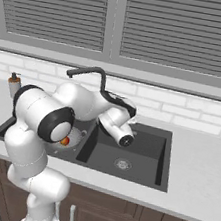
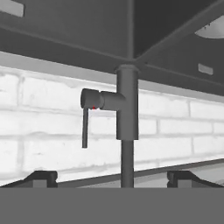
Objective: Put the colander in the sink, put the apple in the colander, and turn on the sink faucet and pour water over the colander.
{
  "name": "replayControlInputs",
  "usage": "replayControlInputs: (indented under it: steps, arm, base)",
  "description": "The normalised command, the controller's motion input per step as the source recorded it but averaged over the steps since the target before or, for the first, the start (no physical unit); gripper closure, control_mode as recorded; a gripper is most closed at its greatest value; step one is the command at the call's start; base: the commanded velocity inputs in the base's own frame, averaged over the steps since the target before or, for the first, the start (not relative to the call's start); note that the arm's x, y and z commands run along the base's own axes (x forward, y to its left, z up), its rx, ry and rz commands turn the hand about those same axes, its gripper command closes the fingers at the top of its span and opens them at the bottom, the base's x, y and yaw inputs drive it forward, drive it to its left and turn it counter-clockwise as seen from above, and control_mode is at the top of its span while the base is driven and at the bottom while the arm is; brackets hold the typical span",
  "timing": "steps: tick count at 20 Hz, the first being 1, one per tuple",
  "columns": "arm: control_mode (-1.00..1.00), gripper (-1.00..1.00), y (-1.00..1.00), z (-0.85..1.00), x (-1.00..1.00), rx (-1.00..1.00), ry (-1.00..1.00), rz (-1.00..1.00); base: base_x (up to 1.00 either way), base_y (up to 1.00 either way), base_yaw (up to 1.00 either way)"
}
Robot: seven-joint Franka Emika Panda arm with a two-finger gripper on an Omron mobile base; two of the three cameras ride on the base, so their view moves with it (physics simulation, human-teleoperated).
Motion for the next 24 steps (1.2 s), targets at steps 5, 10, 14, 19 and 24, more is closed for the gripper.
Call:
replayControlInputs:
  steps: [5,10,14,19,24]
  arm:
    - [-1.00,-1.00,0.04,0.00,0.12,0.12,0.00,-0.07]
    - [-1.00,-1.00,0.15,0.01,0.12,0.04,-0.02,-0.08]
    - [-1.00,-1.00,0.05,0.04,0.18,0.00,-0.04,-0.09]
    - [-1.00,-1.00,0.00,0.00,0.29,0.00,-0.03,-0.09]
    - [-1.00,-1.00,0.00,0.00,0.31,0.00,-0.03,-0.09]
  base:
    - [0.00,0.00,0.00]
    - [0.00,0.00,0.00]
    - [0.00,0.00,0.00]
    - [0.00,0.00,0.00]
    - [0.00,0.00,0.00]
